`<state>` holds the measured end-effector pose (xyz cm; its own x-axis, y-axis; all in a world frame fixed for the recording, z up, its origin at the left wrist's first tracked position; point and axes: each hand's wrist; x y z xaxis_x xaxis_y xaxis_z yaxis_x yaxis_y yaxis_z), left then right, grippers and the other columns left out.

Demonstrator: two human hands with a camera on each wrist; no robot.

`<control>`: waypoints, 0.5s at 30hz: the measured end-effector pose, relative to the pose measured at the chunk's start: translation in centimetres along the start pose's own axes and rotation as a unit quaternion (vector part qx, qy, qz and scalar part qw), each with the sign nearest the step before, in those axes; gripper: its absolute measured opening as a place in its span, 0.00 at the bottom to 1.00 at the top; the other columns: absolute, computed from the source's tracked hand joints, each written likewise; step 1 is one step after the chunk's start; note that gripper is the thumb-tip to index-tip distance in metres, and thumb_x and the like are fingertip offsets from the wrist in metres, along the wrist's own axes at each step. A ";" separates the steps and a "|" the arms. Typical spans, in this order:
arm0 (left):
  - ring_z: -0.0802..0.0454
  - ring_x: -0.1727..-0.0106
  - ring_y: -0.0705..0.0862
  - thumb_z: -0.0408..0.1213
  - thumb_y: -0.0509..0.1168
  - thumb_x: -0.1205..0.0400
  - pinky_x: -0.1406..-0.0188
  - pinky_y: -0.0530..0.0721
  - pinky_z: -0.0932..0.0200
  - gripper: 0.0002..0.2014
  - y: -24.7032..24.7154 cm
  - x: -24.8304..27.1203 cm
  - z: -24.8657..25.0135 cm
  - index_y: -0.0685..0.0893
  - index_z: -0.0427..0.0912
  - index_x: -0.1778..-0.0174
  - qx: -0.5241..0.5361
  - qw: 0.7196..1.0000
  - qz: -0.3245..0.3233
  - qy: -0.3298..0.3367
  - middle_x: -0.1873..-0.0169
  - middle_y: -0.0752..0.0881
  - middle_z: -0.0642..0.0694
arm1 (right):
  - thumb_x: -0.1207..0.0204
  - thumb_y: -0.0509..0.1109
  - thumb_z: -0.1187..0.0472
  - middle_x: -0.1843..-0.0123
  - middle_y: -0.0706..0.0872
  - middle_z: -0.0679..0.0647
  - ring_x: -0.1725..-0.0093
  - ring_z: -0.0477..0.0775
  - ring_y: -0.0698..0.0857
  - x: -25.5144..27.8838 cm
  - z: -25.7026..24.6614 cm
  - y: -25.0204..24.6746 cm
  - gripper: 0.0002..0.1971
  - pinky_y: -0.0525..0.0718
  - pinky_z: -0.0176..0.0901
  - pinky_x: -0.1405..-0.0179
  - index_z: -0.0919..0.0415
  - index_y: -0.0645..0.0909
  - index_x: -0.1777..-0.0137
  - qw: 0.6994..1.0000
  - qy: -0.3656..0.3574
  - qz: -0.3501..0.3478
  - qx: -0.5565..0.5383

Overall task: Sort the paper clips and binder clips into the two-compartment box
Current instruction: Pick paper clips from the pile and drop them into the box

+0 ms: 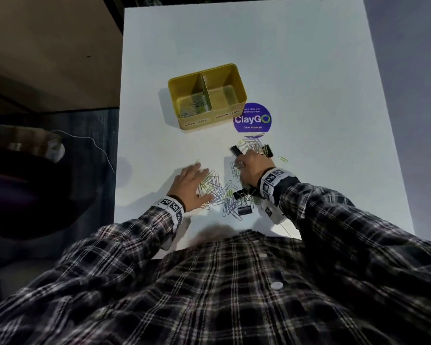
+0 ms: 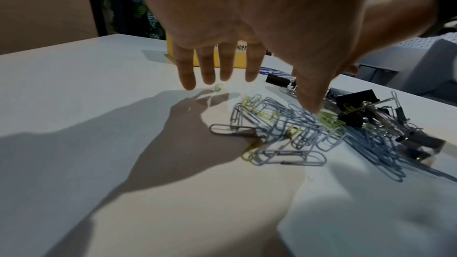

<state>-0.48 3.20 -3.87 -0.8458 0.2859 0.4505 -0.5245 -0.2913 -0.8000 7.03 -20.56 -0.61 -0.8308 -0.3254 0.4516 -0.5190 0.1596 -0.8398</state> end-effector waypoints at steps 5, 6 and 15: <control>0.43 0.17 0.51 0.66 0.70 0.30 0.21 0.59 0.38 0.50 0.4 0.2 1.2 0.54 0.52 0.16 -0.027 0.999 -0.038 -0.026 0.16 0.51 0.47 | 0.27 0.67 0.63 0.34 0.75 0.58 0.34 0.61 0.76 1.7 -1.3 2.2 0.18 0.86 0.59 0.45 0.57 0.76 0.36 0.995 -0.031 -0.064 0.068; 0.43 0.18 0.53 0.63 0.71 0.30 0.23 0.61 0.39 0.49 0.6 0.1 1.5 0.56 0.51 0.17 -0.034 0.999 -0.036 -0.016 0.16 0.53 0.46 | 0.27 0.67 0.64 0.35 0.76 0.58 0.35 0.61 0.77 1.9 -1.6 2.6 0.18 0.86 0.58 0.46 0.57 0.76 0.36 0.994 -0.047 -0.061 0.075; 0.44 0.32 0.70 0.46 0.69 0.21 0.39 0.78 0.46 0.27 0.6 -0.4 2.1 0.72 0.46 0.25 -0.032 0.998 0.008 0.047 0.33 0.75 0.45 | 0.29 0.64 0.68 0.39 0.81 0.57 0.40 0.62 0.80 1.7 -0.4 2.4 0.16 0.81 0.52 0.45 0.57 0.81 0.42 0.997 -0.039 -0.023 0.060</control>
<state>-0.66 1.00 -3.65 -0.8393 0.3675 0.4007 -0.5013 -0.2378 -0.8319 4.32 -20.38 -1.80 -0.7863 -0.4014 0.4697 -0.5246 0.0321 -0.8507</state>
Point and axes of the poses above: each hand's wrist, its own x-axis away from the middle knuckle, its own y-axis out of the palm, z = x × y
